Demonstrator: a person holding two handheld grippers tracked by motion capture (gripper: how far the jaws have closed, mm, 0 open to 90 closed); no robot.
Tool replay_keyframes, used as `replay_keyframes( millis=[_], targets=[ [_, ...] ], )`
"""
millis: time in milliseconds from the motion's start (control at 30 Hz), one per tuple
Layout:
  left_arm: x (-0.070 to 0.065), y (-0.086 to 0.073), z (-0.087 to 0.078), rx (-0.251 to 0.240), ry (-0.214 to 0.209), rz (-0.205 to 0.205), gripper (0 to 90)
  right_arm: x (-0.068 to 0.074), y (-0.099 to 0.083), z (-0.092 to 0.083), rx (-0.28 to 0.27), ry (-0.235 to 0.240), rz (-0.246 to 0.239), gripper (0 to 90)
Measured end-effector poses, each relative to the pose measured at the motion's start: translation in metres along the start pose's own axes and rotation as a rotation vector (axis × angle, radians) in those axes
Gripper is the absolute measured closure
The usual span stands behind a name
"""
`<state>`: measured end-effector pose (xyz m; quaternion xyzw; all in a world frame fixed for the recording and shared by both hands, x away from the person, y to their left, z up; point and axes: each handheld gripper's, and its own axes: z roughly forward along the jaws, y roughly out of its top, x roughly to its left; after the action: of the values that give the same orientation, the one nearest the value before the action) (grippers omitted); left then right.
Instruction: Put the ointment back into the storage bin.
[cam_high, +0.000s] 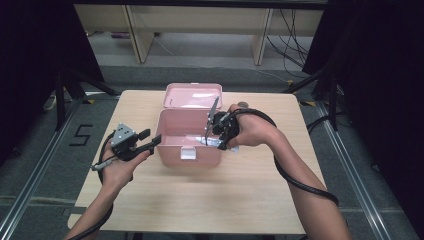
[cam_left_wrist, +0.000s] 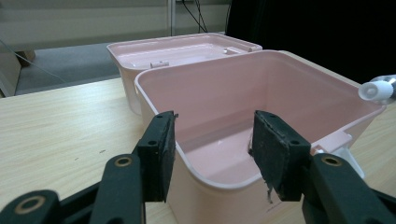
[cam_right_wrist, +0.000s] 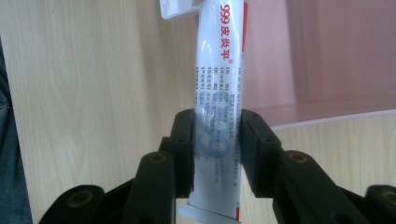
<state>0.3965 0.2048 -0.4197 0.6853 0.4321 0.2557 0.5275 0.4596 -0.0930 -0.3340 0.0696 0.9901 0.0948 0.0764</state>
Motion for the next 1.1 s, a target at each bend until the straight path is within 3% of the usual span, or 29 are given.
replay_keyframes(
  millis=[100,200,233,300,367,467,600,633,667,833,967,1000,1100],
  targets=[
    [0.0,0.0,0.0,-0.001,-0.001,-0.001,49.2,-0.003,0.0,0.0,-0.008,0.004,-0.017,69.0],
    [0.0,0.0,0.0,0.0,0.0,0.0,49.2,-0.003,0.001,-0.001,-0.006,0.005,-0.003,69.0],
    [0.0,0.0,0.0,0.0,0.0,0.001,49.2,-0.005,0.002,-0.001,-0.013,-0.005,-0.03,69.0],
    [0.0,0.0,0.0,0.0,0.0,0.0,49.2,-0.005,0.002,-0.001,-0.012,0.005,-0.004,69.0],
    [0.0,0.0,0.0,0.0,-0.001,0.001,49.2,-0.007,0.004,-0.002,-0.018,-0.006,-0.034,69.0],
    [0.0,0.0,0.0,0.001,0.0,0.0,49.2,-0.008,0.006,-0.003,-0.009,-0.001,-0.027,69.0],
    [0.0,0.0,0.001,-0.003,-0.004,0.001,49.2,-0.01,0.008,-0.002,-0.01,-0.014,-0.044,69.0],
    [0.0,0.001,0.0,0.002,0.001,0.001,49.2,-0.011,0.008,-0.002,-0.016,-0.009,-0.067,69.0],
    [0.0,0.0,0.0,0.002,0.001,0.001,49.2,-0.011,0.009,-0.002,-0.012,-0.007,-0.052,69.0],
    [0.001,0.0,0.0,0.004,0.001,0.002,49.2,-0.013,0.01,0.0,-0.017,-0.018,-0.093,69.0],
    [0.001,0.0,0.0,0.004,0.001,0.001,49.2,-0.012,0.011,-0.001,-0.005,-0.023,-0.07,69.0],
    [0.0,0.0,0.0,0.003,0.002,0.0,49.1,-0.014,0.011,0.001,-0.015,-0.027,-0.092,69.0],
    [0.0,0.0,0.0,0.002,0.001,0.0,49.2,-0.014,0.012,0.0,-0.01,-0.027,-0.086,69.0]
  ],
)
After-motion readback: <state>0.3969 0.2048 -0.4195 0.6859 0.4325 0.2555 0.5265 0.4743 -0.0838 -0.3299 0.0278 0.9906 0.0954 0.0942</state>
